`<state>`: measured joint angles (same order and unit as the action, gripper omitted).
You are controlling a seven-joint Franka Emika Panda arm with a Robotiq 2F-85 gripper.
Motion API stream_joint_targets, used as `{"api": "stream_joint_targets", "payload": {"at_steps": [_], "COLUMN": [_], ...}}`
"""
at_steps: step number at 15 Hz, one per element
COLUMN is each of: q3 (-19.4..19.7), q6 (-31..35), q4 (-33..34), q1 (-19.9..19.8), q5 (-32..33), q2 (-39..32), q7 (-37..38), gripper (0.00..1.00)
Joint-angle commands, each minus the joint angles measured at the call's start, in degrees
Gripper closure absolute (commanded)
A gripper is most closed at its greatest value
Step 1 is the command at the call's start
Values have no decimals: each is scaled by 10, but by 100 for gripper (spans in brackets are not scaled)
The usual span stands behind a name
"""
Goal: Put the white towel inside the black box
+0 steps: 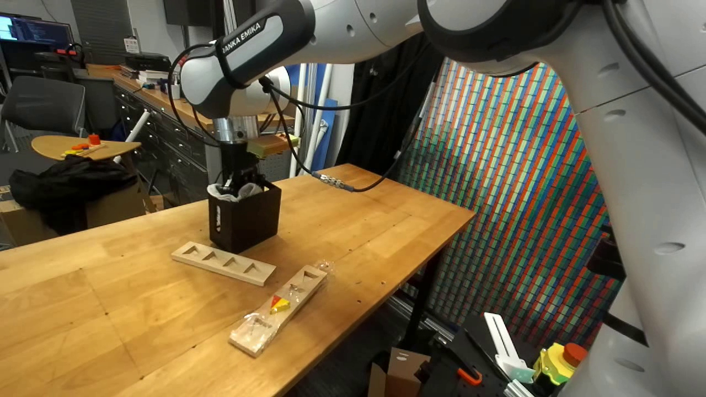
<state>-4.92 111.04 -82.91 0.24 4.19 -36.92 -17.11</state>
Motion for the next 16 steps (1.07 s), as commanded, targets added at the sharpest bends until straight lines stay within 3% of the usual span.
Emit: {"api": "stream_joint_targets", "payload": {"at_steps": [1, 7, 16], "q3": [-3, 2, 16], "q6": [-7, 1, 4], "q4": [-4, -16, -46], "q1": [-4, 0, 20], "q5": [-11, 1, 66], "q2": [1, 21, 131], "q7": [-14, -10, 12], "gripper": [99, 99, 99]}}
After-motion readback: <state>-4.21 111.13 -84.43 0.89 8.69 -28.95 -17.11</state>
